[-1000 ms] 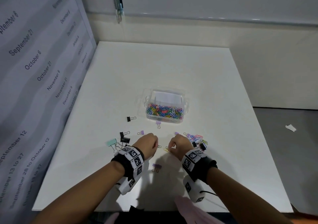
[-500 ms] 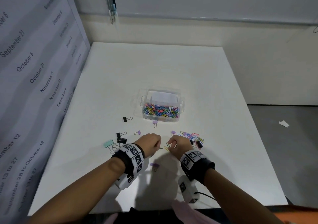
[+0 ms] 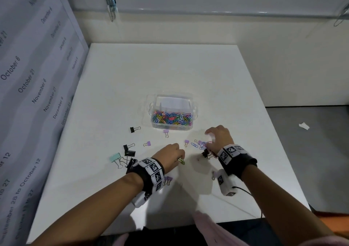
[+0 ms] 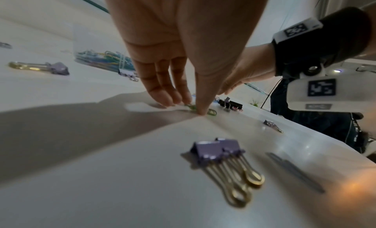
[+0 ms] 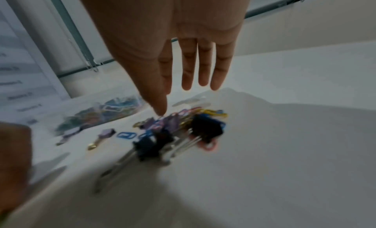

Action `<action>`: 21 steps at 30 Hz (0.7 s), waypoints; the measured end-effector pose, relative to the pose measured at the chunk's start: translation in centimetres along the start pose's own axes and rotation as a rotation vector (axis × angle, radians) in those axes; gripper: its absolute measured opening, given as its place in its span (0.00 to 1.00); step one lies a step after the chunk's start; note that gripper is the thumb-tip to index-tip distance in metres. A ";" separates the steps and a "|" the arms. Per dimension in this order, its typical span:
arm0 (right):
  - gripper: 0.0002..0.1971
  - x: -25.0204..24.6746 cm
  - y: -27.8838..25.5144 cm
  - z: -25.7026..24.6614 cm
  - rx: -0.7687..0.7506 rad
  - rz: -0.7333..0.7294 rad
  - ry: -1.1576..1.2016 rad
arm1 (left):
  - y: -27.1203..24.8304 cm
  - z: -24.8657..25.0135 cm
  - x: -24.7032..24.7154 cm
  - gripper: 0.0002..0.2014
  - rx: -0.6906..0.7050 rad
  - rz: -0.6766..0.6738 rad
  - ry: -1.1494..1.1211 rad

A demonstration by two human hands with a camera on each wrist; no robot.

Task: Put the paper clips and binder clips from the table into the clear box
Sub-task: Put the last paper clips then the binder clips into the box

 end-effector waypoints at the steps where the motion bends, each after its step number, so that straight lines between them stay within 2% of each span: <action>1: 0.20 -0.1 0.2 0.3 0.021 -0.041 -0.020 | 0.0 0.0 0.0 0.10 0.005 0.016 0.011; 3: 0.19 0.0 0.3 0.5 0.029 -0.093 -0.045 | 0.3 0.1 0.1 0.09 0.008 0.020 0.040; 9: 0.06 0.6 -0.2 -0.2 0.024 -0.114 0.024 | 0.6 0.0 0.4 0.08 0.013 -0.020 0.075; 15: 0.05 -0.9 0.2 -1.1 -0.026 -0.036 0.109 | 0.4 -1.1 0.5 0.10 -0.043 -0.020 0.134; 21: 0.04 -4.4 1.0 -4.7 -0.137 0.102 0.252 | 0.3 -1.8 0.2 0.09 -0.071 0.009 0.197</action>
Point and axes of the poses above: each hand's wrist, its own y-axis towards the middle knuckle, its own x-axis out of the palm, z = x × y, the point moved 1 cm from there along y, towards the middle knuckle, and after that the axes turned 11 degrees about -z, right-handed, at the moved point
